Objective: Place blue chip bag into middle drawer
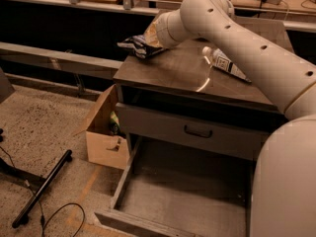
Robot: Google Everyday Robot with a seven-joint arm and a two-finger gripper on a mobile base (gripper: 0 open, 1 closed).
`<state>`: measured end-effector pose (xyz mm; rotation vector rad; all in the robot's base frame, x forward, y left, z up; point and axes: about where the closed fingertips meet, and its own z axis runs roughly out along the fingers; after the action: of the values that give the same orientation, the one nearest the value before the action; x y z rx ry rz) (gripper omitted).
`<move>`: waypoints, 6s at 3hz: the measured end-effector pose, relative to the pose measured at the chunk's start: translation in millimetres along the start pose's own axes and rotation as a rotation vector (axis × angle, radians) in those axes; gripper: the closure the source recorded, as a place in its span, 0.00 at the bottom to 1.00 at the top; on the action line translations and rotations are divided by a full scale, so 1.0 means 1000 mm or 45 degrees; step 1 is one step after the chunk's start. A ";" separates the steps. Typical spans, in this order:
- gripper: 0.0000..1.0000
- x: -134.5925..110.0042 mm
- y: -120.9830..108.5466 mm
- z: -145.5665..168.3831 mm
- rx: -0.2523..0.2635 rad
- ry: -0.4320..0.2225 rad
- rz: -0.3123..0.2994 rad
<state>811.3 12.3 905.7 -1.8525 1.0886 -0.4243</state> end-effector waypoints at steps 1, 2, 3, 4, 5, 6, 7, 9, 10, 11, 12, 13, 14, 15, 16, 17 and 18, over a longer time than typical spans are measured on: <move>0.82 0.002 0.000 -0.003 -0.020 0.020 -0.035; 0.59 0.004 -0.005 -0.002 -0.033 0.034 -0.086; 0.36 0.009 -0.010 0.006 -0.039 0.046 -0.123; 0.12 0.017 -0.013 0.012 -0.056 0.062 -0.169; 0.00 0.026 -0.014 0.012 -0.079 0.086 -0.204; 0.00 0.032 -0.018 0.011 -0.092 0.099 -0.235; 0.00 0.031 -0.023 0.018 -0.093 0.087 -0.262; 0.00 0.017 -0.024 0.044 -0.106 0.011 -0.297; 0.00 0.011 -0.022 0.054 -0.115 -0.026 -0.308; 0.18 0.006 -0.020 0.058 -0.123 -0.053 -0.315; 0.41 0.002 -0.017 0.061 -0.141 -0.088 -0.323; 0.64 -0.002 -0.014 0.064 -0.161 -0.120 -0.331; 0.88 -0.003 -0.013 0.067 -0.174 -0.133 -0.329; 1.00 -0.002 -0.013 0.068 -0.186 -0.125 -0.324; 1.00 0.004 -0.014 0.061 -0.198 -0.097 -0.295; 1.00 0.012 -0.015 0.038 -0.217 -0.047 -0.248; 1.00 0.017 -0.016 -0.004 -0.205 0.032 -0.160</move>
Offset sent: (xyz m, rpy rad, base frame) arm 0.0082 -0.0090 0.0153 -0.1186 -0.0476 0.0256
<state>826.5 -0.6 918.9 -2.0708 1.0525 -0.4447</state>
